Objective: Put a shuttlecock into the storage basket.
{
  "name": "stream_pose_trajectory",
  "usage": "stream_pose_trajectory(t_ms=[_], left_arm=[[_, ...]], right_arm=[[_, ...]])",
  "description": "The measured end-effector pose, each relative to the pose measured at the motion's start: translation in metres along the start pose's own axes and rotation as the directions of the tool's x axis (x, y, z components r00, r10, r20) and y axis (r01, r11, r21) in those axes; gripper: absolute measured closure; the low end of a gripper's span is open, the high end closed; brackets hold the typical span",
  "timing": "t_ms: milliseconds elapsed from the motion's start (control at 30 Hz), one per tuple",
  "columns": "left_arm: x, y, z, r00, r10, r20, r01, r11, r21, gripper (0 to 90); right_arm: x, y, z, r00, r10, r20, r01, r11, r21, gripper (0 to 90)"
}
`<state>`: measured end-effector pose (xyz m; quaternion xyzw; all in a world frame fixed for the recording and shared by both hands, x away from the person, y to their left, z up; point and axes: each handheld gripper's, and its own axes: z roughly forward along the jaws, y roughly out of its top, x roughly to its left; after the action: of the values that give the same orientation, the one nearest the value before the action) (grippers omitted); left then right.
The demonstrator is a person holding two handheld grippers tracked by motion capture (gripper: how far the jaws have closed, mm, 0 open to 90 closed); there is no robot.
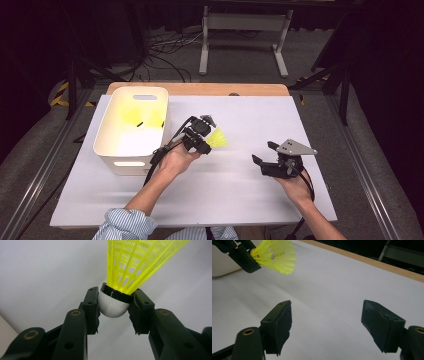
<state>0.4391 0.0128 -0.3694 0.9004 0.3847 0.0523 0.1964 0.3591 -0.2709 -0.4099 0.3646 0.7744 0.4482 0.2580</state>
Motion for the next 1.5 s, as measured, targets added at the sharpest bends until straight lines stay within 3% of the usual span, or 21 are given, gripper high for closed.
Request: stream_pose_trajectory(t_ms=[533, 867, 1167, 1500], left_arm=[[0.005, 0.003, -0.012, 0.9991, -0.041, 0.004, 0.041, 0.9991, -0.007, 62.8], [0.011, 0.003, -0.022, 0.9979, -0.064, 0.011, 0.064, 0.9978, -0.020, 62.8], [0.013, 0.003, -0.030, 0.9966, -0.081, 0.015, 0.081, 0.9963, -0.029, 62.8], [0.019, 0.003, -0.041, 0.9948, -0.101, 0.014, 0.101, 0.9942, -0.038, 62.8]], right_arm=[[0.000, -0.029, -0.020, 0.9996, 0.024, 0.014, -0.023, 0.998, -0.052, 18.4], [-0.004, -0.044, -0.031, 0.9966, 0.075, 0.035, -0.072, 0.995, -0.070, 17.2], [-0.003, -0.051, -0.039, 0.9952, 0.086, 0.047, -0.081, 0.991, -0.104, 16.4], [-0.003, -0.056, -0.039, 0.9951, 0.084, 0.052, -0.079, 0.993, -0.091, 15.7]])
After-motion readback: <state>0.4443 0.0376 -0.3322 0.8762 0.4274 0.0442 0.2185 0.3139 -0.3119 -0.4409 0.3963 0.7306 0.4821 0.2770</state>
